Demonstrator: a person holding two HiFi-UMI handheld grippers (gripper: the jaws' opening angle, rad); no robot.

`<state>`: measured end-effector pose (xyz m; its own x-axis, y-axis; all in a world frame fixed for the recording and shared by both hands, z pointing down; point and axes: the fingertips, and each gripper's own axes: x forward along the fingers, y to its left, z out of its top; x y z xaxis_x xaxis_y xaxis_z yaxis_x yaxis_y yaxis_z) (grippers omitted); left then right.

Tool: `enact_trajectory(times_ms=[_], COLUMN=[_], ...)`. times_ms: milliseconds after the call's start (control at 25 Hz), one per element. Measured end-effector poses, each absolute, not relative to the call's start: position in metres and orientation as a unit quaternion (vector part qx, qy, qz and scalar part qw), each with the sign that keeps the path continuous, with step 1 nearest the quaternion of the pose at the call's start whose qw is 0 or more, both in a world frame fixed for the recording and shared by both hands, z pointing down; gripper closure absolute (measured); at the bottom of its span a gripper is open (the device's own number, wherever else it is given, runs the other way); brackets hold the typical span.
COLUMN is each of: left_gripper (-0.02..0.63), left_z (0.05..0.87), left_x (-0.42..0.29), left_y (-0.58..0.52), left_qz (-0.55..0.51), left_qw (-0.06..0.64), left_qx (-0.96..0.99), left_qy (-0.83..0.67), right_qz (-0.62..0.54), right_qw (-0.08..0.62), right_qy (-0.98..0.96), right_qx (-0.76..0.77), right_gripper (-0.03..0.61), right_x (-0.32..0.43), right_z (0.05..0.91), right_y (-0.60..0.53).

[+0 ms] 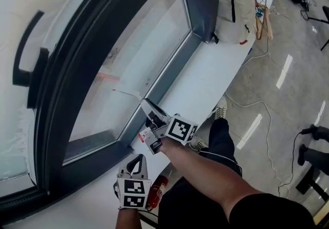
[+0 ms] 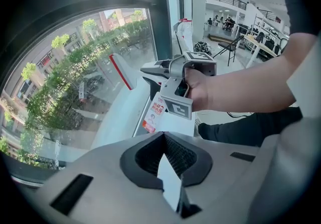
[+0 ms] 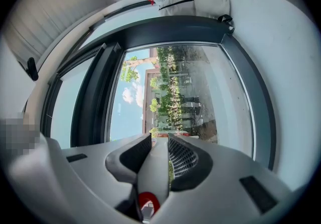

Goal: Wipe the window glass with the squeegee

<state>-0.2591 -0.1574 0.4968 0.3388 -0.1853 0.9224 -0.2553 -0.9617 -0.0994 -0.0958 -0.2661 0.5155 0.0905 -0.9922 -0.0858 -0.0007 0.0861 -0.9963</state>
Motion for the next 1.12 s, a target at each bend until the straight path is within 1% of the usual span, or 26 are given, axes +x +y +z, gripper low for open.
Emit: enact_trajectory(times_ms=[280, 480, 720, 920, 1120], left_gripper=[0.614, 0.614, 0.614, 0.614, 0.614], left_z=[0.499, 0.506, 0.508, 0.510, 0.513], left_x=[-0.247, -0.227, -0.182, -0.146, -0.116], left_y=[-0.154, -0.154, -0.157, -0.166, -0.175], left_qz=[0.563, 0.568, 0.569, 0.574, 0.581], left_qw=[0.029, 0.026, 0.017, 0.008, 0.011], left_qx=[0.816, 0.815, 0.818, 0.816, 0.811], left_qy=[-0.127, -0.112, -0.087, -0.071, -0.062], right_qz=[-0.456, -0.445, -0.401, -0.355, -0.326], right_qw=[0.548, 0.567, 0.572, 0.592, 0.618], right_qy=[0.494, 0.474, 0.442, 0.403, 0.376], right_qx=[-0.498, -0.506, -0.563, -0.601, -0.608], right_gripper=[0.486, 0.486, 0.486, 0.486, 0.486], right_x=[-0.085, -0.051, 0.044, 0.139, 0.209], right_z=[0.516, 0.520, 0.542, 0.556, 0.566], right_y=[-0.261, -0.247, -0.230, -0.222, -0.225])
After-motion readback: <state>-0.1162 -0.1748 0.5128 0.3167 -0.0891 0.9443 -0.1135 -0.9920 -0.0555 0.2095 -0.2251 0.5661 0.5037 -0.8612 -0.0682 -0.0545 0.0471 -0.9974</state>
